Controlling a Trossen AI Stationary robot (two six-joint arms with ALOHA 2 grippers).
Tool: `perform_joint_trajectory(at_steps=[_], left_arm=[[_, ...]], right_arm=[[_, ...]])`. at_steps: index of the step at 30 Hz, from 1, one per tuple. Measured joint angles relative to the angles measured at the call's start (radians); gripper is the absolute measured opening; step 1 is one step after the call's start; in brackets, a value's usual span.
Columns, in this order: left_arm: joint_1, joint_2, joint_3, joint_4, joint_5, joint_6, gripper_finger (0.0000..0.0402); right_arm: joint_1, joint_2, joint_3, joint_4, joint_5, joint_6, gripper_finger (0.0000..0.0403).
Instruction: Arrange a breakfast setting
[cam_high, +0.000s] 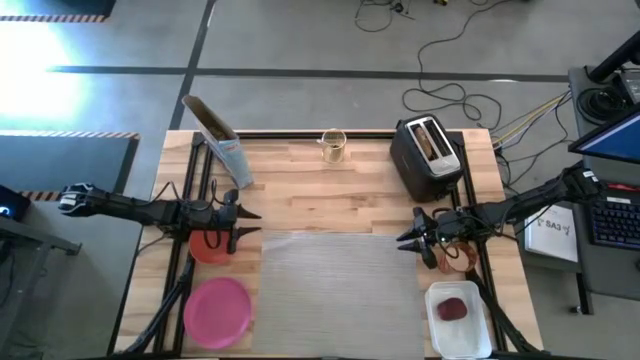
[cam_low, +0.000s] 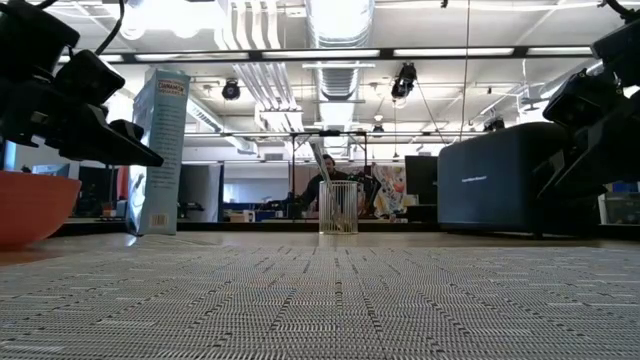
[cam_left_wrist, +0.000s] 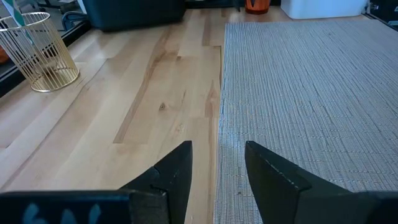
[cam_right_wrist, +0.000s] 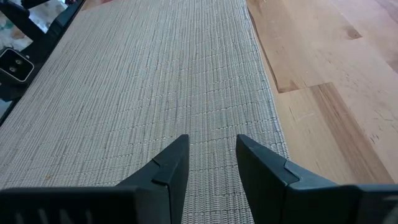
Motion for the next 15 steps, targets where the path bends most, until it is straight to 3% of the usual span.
perform_joint_trajectory(at_steps=[10,15], left_arm=[[0.0,0.0,0.0,0.001,-0.006,0.023,0.0133],[0.0,0.0,0.0,0.094,-0.007,0.016,0.0133]], right_arm=[[0.0,0.0,0.0,0.0,0.0,0.0,0.0123],[0.0,0.0,0.0,0.0,0.0,0.0,0.0123]])
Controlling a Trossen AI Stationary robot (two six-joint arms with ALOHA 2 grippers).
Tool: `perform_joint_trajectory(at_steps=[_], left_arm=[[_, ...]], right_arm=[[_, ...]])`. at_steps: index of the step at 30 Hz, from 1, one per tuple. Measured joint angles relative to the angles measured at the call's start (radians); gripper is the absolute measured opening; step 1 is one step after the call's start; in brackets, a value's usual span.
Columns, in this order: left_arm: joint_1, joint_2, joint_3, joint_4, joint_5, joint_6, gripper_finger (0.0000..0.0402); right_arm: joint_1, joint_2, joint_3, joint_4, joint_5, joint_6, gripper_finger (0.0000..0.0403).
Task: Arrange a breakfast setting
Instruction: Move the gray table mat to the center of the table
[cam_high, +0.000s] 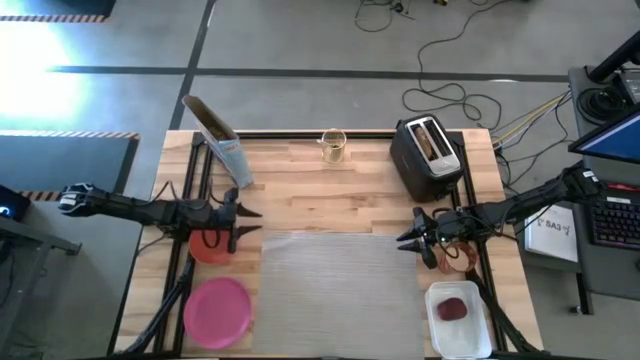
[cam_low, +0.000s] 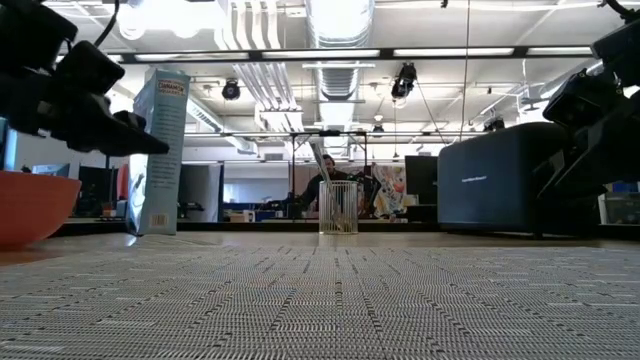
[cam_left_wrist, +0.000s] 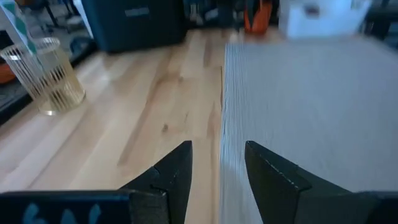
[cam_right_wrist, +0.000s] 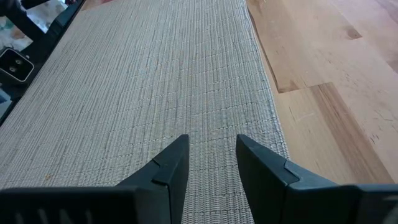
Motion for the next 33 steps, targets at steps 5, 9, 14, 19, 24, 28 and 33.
perform_joint_trajectory(at_steps=[5,9,14,19,24,28,33], left_arm=[[0.0,0.0,0.0,0.125,-0.001,-0.064,0.0133],[0.0,0.0,0.0,0.203,-0.001,0.003,0.0133],[0.0,0.0,0.0,0.319,-0.001,-0.193,0.0133],[0.0,0.011,0.0,0.403,0.007,-0.344,0.0133],[0.0,0.055,0.002,0.507,0.008,-0.371,0.0133],[0.0,0.107,0.056,0.549,0.008,-0.368,0.0132],[0.0,0.201,0.167,0.487,0.008,-0.343,0.0133]], right_arm=[[0.0,0.0,0.0,0.0,0.0,0.0,0.0123],[0.0,0.0,0.0,0.0,0.0,0.0,0.0123],[0.0,0.0,0.0,0.0,0.0,0.0,0.0123],[0.0,0.0,0.0,0.0,0.0,0.0,0.0123],[0.0,0.0,0.0,0.0,0.0,0.0,0.0123],[0.0,0.0,0.0,0.0,0.0,0.0,0.0123],[0.0,0.0,0.0,0.0,0.0,0.0,0.0123]])
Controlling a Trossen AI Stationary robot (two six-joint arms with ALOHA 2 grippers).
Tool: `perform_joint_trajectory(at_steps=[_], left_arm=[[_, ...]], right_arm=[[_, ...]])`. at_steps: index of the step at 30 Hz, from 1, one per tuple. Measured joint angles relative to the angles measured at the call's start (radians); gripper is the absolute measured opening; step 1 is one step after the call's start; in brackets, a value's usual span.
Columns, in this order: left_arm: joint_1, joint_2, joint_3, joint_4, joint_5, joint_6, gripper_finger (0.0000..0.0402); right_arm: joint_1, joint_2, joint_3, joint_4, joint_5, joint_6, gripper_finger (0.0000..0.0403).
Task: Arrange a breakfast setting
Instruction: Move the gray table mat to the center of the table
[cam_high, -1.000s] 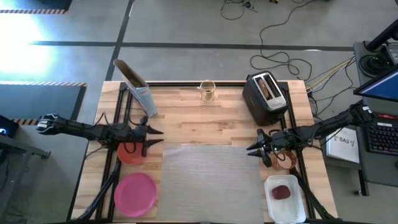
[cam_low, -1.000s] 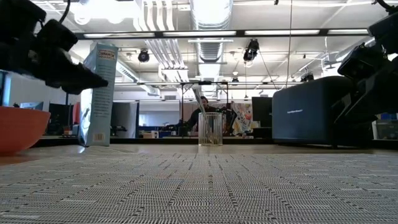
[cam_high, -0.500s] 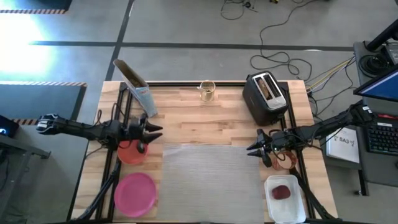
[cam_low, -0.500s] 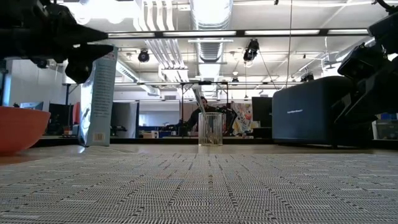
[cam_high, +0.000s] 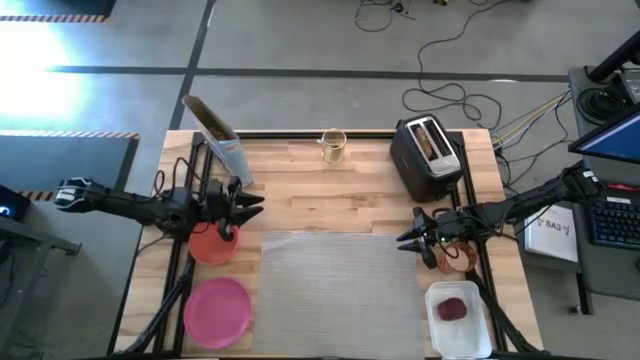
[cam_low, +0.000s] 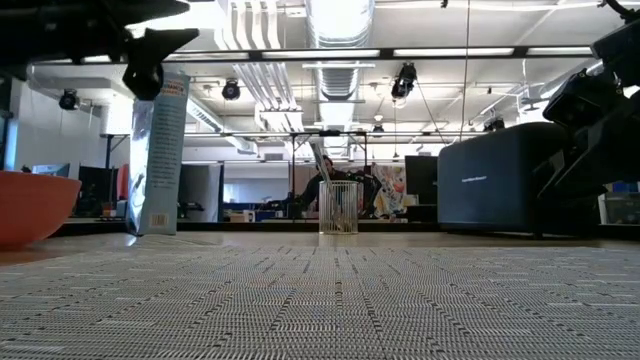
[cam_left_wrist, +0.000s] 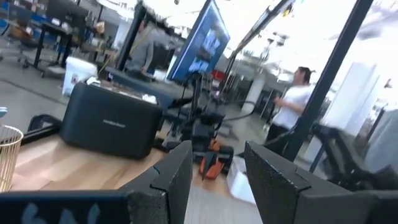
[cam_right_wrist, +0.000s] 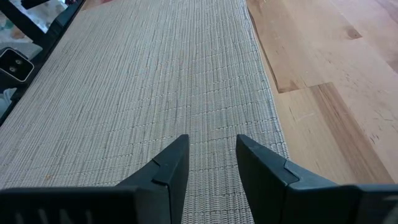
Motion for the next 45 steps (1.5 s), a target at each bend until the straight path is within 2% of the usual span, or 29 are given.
perform_joint_trajectory(at_steps=[5,12,18,21,26,29,33,37,40,45], left_arm=[[0.0,0.134,0.102,-0.089,-0.006,-0.024,0.0133],[-0.002,0.384,0.232,-0.096,-0.007,-0.044,0.0133],[-0.006,0.577,0.383,-0.215,-0.013,-0.032,0.0133],[-0.012,0.631,0.436,-0.268,-0.055,-0.038,0.0133],[-0.033,0.652,0.485,-0.361,-0.06,-0.062,0.0133],[-0.05,0.66,0.515,-0.465,-0.049,-0.1,0.0133],[-0.062,0.672,0.572,-0.617,0.022,-0.114,0.0133],[-0.063,0.702,0.676,-0.92,0.097,-0.195,0.0132],[-0.073,0.745,0.756,-1.14,0.098,-0.291,0.0133],[-0.117,0.829,0.831,-1.384,0.106,-0.455,0.0133]], right_arm=[[0.0,0.0,0.0,0.0,0.0,0.0,0.0123],[0.0,0.0,0.0,0.0,0.0,0.0,0.0123],[0.0,0.0,0.0,0.0,0.0,0.0,0.0123],[0.0,0.0,0.0,0.0,0.0,0.0,0.0123],[0.0,0.0,0.0,0.0,0.0,0.0,0.0123],[0.0,0.0,0.0,0.0,0.0,0.0,0.0123],[0.0,0.0,0.0,0.0,0.0,0.0,0.0123],[0.0,0.0,0.0,0.0,0.0,0.0,0.0123],[0.0,0.0,0.0,0.0,0.0,0.0,0.0123],[0.0,0.0,0.0,0.0,0.0,0.0,0.0123]])
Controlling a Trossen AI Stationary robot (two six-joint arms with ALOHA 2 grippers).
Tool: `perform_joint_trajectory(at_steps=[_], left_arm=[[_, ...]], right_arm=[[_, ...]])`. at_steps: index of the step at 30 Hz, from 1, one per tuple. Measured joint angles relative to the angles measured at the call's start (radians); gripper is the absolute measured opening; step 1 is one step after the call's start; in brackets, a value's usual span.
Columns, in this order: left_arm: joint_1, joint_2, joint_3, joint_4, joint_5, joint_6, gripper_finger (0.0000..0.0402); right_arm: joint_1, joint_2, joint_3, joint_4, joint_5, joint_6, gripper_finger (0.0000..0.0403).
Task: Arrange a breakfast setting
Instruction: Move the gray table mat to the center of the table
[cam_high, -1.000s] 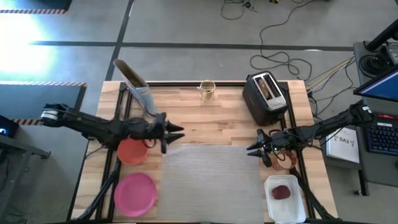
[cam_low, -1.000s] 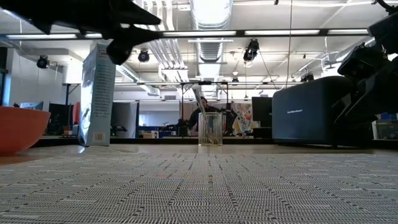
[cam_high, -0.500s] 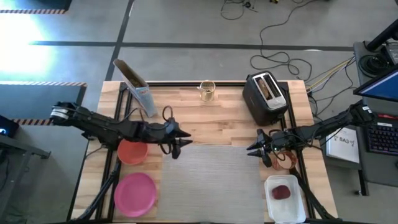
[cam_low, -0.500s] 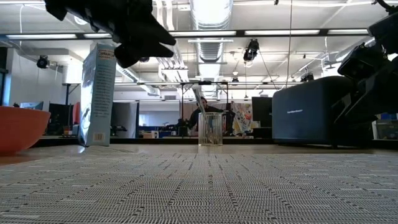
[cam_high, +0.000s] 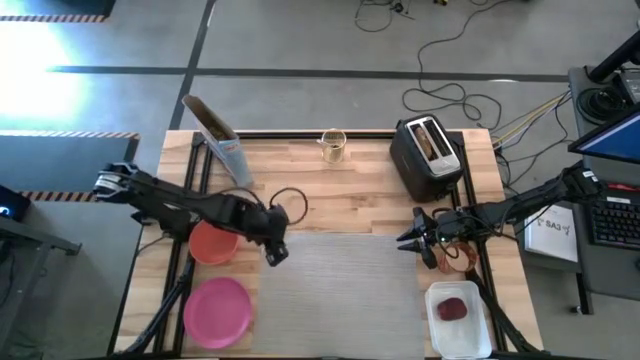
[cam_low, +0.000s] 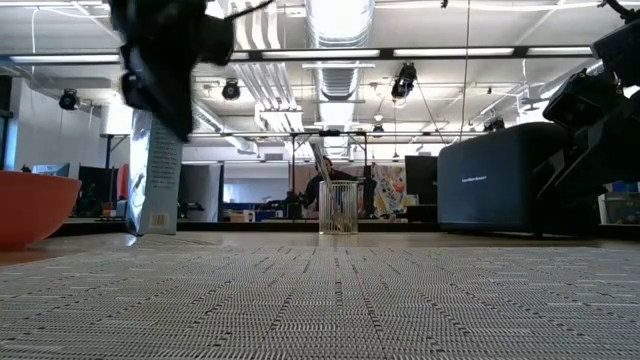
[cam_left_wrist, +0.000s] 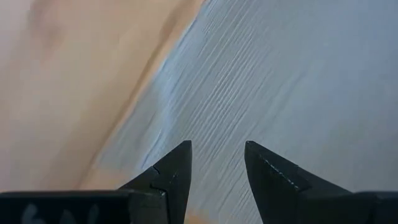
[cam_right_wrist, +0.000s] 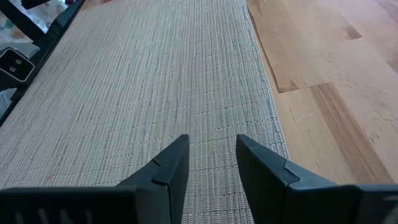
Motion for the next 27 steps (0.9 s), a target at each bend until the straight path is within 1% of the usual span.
perform_joint_trajectory(at_steps=[3,5,8,9,12,16,19,23,27], left_arm=[[-0.036,0.038,0.017,-0.106,0.019,-0.069,0.0132],[-0.058,0.049,0.024,-0.118,0.013,-0.089,0.0133],[-0.082,0.061,0.031,-0.105,-0.044,-0.086,0.0132],[-0.086,0.064,0.035,-0.083,-0.061,-0.071,0.0133],[-0.087,0.076,0.037,0.014,-0.069,-0.004,0.0133],[-0.087,0.112,0.037,0.166,-0.039,0.122,0.0133],[-0.085,0.151,0.037,0.251,-0.012,0.187,0.0133],[-0.081,0.206,0.048,0.297,0.022,0.219,0.0133],[-0.08,0.273,0.081,0.296,0.026,0.267,0.0133]], right_arm=[[0.0,0.0,0.0,0.0,0.0,0.0,0.0123],[0.0,0.0,0.0,0.0,0.0,0.0,0.0123],[0.0,0.0,0.0,0.0,0.0,0.0,0.0123],[0.0,0.0,0.0,0.0,0.0,0.0,0.0123],[0.0,0.0,0.0,0.0,0.0,0.0,0.0123],[0.0,0.0,0.0,0.0,0.0,0.0,0.0123],[0.0,0.0,0.0,0.0,0.0,0.0,0.0123],[0.0,0.0,0.0,0.0,0.0,0.0,0.0123],[0.0,0.0,0.0,0.0,0.0,0.0,0.0123]])
